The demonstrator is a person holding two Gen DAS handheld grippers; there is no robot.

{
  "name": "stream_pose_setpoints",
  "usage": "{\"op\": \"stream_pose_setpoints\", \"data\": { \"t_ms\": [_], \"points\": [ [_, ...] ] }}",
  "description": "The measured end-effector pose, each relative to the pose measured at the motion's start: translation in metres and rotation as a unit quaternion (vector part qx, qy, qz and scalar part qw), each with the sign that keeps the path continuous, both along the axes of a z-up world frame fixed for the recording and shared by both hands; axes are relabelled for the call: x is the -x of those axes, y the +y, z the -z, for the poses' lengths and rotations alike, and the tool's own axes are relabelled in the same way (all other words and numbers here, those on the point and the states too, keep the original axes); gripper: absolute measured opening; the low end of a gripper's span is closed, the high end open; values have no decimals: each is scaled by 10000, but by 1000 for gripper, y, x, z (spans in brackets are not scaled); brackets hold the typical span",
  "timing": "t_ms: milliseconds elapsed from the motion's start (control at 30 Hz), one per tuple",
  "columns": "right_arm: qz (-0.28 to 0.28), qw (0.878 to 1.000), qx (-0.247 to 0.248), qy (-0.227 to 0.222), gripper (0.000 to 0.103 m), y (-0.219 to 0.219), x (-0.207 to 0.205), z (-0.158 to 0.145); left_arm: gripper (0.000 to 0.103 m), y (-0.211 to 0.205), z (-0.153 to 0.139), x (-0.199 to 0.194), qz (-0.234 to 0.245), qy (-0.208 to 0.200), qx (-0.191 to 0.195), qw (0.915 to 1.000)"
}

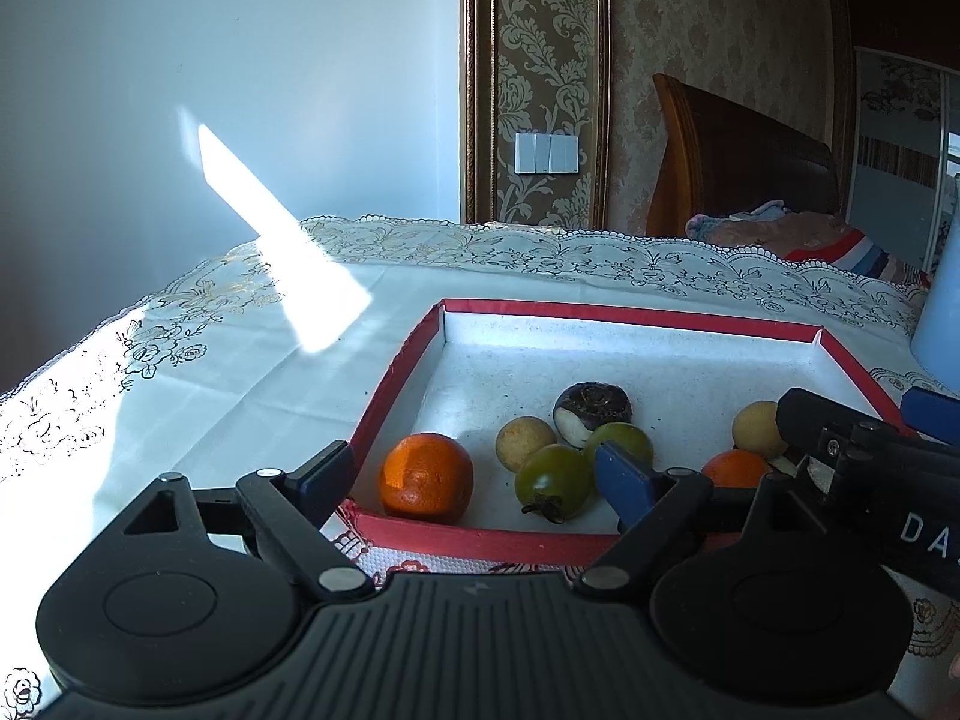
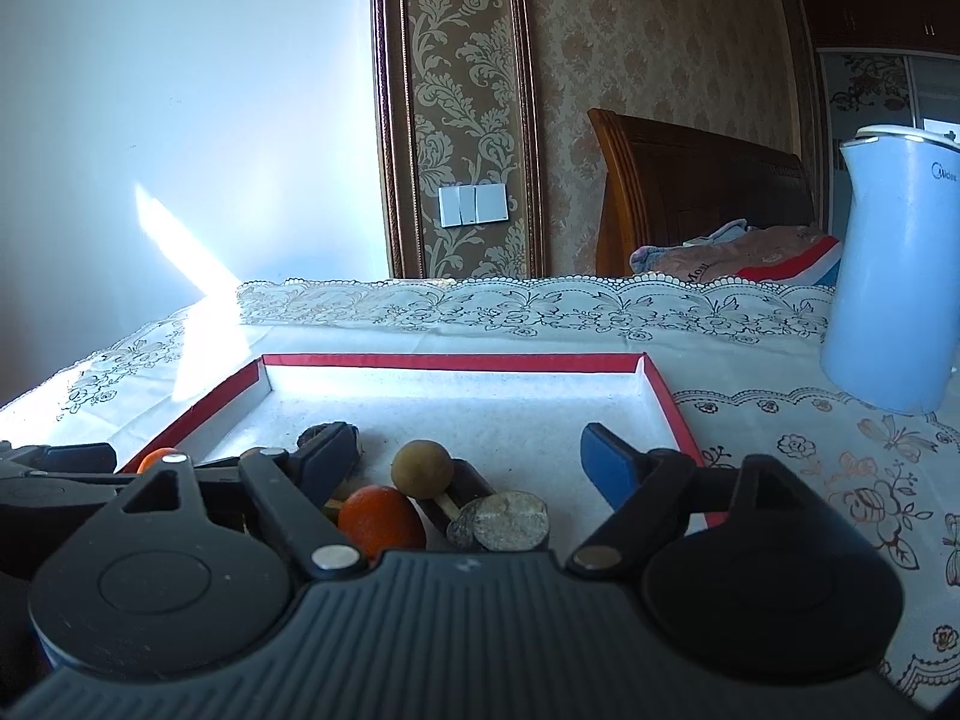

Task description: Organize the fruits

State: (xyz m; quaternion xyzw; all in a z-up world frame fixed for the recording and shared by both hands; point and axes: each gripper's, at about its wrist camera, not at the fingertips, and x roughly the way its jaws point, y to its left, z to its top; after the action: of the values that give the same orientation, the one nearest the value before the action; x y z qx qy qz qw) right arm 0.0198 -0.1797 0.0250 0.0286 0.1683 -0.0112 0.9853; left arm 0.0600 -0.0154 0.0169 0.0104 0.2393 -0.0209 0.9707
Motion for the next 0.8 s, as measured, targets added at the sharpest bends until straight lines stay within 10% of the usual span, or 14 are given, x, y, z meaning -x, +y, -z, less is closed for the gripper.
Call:
{"op": "stream_pose_setpoints", "data": {
  "t_ms": [800],
  "points": [
    [72,9989,-464,-36,92,-2,67,3,95,8,14,50,206,308,-77,9993]
  ]
}}
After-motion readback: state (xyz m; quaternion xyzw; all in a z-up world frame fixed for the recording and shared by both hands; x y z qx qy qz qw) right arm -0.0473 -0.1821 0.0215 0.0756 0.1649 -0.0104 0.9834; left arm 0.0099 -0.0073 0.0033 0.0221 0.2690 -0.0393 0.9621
